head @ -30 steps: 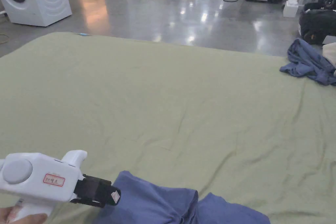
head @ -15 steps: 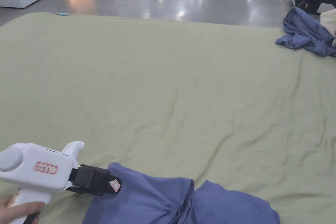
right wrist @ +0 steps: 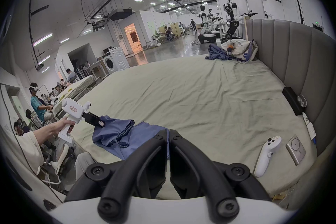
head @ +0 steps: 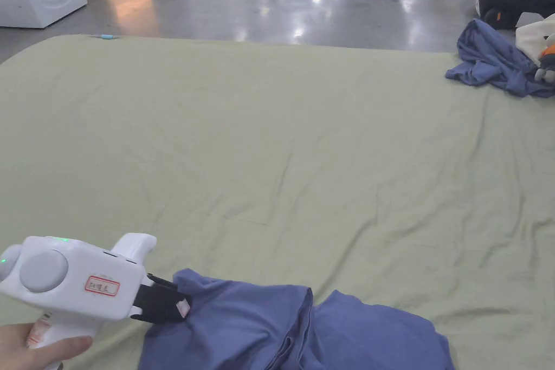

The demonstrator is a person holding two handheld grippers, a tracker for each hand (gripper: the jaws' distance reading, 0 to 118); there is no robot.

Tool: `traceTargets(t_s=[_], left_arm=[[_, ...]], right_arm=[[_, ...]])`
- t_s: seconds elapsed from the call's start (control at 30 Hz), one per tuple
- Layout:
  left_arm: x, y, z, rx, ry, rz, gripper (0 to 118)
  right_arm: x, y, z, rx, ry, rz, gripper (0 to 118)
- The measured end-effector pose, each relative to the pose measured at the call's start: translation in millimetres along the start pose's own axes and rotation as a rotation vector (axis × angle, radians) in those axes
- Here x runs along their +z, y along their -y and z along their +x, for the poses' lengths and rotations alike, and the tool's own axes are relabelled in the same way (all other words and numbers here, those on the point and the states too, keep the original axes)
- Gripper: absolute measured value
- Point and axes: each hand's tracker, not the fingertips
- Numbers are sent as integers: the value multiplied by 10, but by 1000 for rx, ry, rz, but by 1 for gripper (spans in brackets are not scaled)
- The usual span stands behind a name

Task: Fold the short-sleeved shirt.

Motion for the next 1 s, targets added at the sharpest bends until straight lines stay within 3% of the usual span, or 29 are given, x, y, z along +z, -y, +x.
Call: traceTargets(t_s=[0.47,0.57,0.67,0.8,1.0], left_arm=[[622,42,-175,42,-157,-10,7],[686,9,85,38,-86,5,7],[644,-122,557,25,120,6,7],[227,-419,1327,-133,283,-51,7],[-834,-629,1947,-149,318,-174,7]], right_arm=[[184,77,81,-16,-3,41,4],[194,75,94,-23,-6,43,4],[261,82,89,-14,5,46,4],[348,108,130,-17,11,56,4],[465,191,217,-43,31,70,4]])
